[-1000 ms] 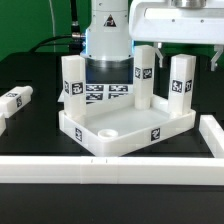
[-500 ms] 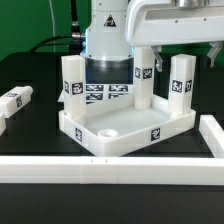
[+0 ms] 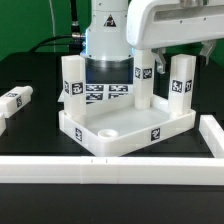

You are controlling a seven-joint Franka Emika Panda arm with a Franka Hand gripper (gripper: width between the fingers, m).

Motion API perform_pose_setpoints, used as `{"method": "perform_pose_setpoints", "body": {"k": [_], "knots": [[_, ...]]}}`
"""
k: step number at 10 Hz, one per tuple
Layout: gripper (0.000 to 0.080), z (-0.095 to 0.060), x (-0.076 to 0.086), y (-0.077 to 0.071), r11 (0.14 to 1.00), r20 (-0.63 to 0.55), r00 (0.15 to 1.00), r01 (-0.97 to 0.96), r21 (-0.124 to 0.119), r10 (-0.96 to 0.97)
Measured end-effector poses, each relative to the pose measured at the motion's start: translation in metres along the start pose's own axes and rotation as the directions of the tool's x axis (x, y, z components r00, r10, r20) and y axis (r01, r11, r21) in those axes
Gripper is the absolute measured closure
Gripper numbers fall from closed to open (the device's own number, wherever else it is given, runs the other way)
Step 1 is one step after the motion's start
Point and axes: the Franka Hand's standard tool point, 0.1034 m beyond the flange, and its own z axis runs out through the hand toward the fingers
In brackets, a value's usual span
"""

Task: Assemble desk

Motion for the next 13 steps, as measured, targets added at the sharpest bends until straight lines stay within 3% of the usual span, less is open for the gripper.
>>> {"method": "perform_pose_setpoints", "body": {"k": [1, 3, 6, 8, 13], "knots": [[0.0272, 0.0, -0.0001, 0.0003, 1.0, 0.0, 1.0, -0.001, 0.0, 0.001], [0.0512, 0.0, -0.0001, 0.0003, 1.0, 0.0, 1.0, -0.003, 0.0, 0.003], [0.0511, 0.0001, -0.0001, 0.0003, 0.999, 0.0, 0.999, -0.036, 0.0, 0.036], [0.0511, 0.0, -0.0001, 0.0005, 0.973, 0.0, 0.973, -0.232, 0.005, 0.232], [0.0509, 0.0003, 0.0, -0.0002, 0.747, 0.007, 0.747, -0.664, 0.017, 0.664]]}}
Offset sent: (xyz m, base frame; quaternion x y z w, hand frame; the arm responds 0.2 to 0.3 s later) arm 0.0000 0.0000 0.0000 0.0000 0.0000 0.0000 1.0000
